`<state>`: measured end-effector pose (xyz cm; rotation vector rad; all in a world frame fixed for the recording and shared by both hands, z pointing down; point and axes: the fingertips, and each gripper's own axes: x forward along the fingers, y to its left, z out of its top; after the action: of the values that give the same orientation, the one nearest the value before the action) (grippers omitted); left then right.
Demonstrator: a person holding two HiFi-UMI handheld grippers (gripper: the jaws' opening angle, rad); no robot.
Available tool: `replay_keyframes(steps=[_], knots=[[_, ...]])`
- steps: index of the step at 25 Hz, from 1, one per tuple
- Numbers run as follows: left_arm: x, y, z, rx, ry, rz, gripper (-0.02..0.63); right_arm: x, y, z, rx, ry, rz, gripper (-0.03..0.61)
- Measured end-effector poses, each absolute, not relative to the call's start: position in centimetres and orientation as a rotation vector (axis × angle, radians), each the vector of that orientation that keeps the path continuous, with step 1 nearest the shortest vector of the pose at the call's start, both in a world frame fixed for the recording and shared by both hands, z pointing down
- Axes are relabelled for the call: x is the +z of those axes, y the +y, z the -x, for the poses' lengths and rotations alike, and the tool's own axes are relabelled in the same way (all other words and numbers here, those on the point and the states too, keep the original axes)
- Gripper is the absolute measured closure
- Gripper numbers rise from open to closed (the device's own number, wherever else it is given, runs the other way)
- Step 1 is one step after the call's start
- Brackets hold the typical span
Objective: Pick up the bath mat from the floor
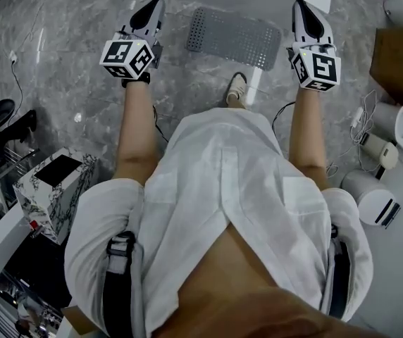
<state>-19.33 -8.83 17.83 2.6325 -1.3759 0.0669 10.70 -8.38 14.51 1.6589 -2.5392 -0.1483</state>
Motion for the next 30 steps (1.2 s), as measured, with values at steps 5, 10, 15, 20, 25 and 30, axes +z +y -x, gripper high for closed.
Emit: replay_keyframes(steps=[5, 10, 15, 20, 25, 30], knots=[[18.2, -12.7, 16.8, 0.082, -1.38, -2.623, 0.598, 15.5, -12.5, -12.8, -0.127, -2.549, -1.625, 0.551], [19.0, -15.8, 14.5, 0.122, -1.39, -2.612, 0.598, 16.7, -16.1, -14.8, -0.109, -2.565, -1.598, 0.551], [20.4, -18.0, 12.5, 0.157, -1.398, -2.586, 0.598, 17.9, -19.0, -17.2, -0.09, -2.573, -1.603, 0.551], [21.4, -19.6, 10.7, 0.178, -1.402, -2.587, 0.598, 18.8, -21.2, -19.3, -0.093, -2.576, -1.611, 0.551], [23.0, -20.2, 10.4, 0.211, -1.377, -2.578, 0.598, 18.7, -22.4, -19.7, -0.099, -2.569, -1.646, 0.551], [25.6, -20.6, 10.2, 0.259, -1.325, -2.565, 0.598, 19.8, -22.6, -19.2, -0.082, -2.559, -1.646, 0.55]])
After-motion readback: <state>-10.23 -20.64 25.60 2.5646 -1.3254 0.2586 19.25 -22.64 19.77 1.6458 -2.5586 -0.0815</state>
